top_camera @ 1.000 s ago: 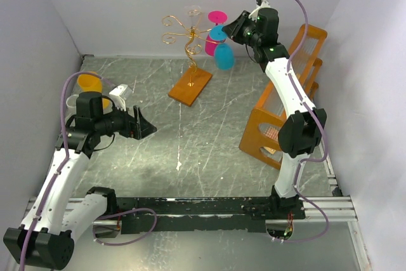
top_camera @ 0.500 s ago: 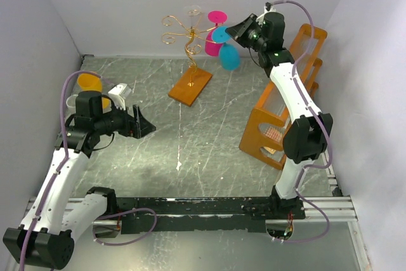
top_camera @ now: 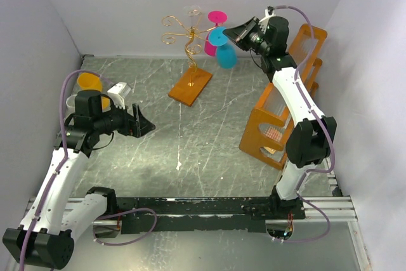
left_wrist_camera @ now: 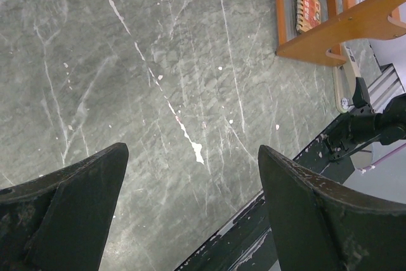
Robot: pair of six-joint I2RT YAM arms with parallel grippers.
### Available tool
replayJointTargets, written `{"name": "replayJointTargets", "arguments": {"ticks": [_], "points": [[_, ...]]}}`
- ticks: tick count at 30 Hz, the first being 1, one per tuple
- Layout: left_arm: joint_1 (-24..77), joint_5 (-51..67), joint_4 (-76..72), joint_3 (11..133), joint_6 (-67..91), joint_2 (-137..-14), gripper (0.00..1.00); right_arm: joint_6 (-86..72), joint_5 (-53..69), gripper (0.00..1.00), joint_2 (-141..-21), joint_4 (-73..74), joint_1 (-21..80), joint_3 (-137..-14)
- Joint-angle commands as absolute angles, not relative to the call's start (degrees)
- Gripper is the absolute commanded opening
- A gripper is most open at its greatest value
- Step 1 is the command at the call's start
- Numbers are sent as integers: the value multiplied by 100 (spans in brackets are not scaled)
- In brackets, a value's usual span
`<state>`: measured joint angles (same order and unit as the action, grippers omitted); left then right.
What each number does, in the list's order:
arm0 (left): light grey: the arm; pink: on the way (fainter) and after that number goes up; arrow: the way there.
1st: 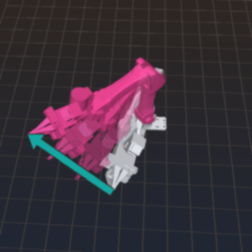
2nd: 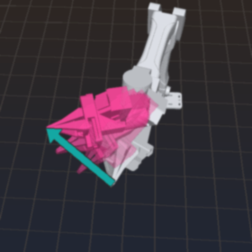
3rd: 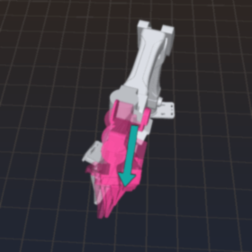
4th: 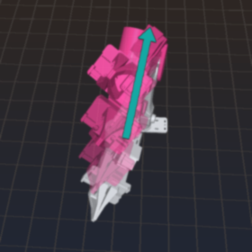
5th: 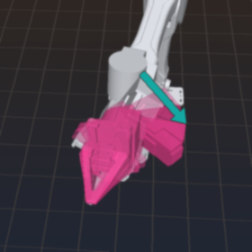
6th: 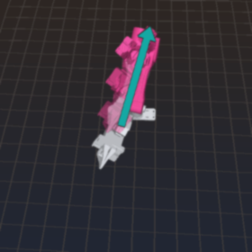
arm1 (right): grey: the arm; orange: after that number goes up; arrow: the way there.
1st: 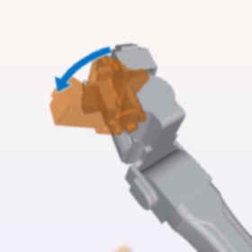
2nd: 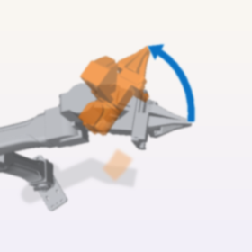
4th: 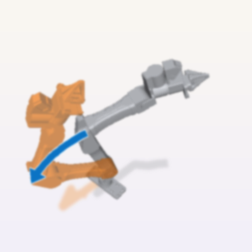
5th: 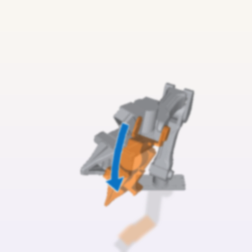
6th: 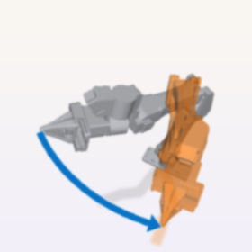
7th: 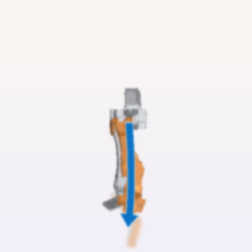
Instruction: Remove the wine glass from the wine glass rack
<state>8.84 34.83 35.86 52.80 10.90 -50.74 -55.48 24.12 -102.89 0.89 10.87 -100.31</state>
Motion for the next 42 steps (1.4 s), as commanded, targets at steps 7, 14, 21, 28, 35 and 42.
{"name": "replayJointTargets", "arguments": {"ticks": [7, 14, 21, 28, 35, 42], "points": [[932, 3425, 3586, 5450, 991, -5045, 94, -5983, 2807, 0, -10288, -400, 1100, -9947], [932, 3418, 3593, 5432, 988, -5027, 95, -6024, 2708, 0, -10482, -401, 1207, -10156], [932, 3384, 3587, 5433, 985, -5062, 95, -6162, 2562, 0, -10728, -486, 1237, -10394], [932, 3375, 3606, 5463, 980, -5078, 94, -6087, 2263, 0, -11134, -339, 1281, -10879], [932, 3330, 3639, 5450, 976, -5049, 95, -6014, 1936, 0, -11402, -228, 1327, -11316], [932, 3288, 3674, 5450, 973, -5020, 95, -5981, 1471, 0, -11242, -325, 1322, -11028]]}}
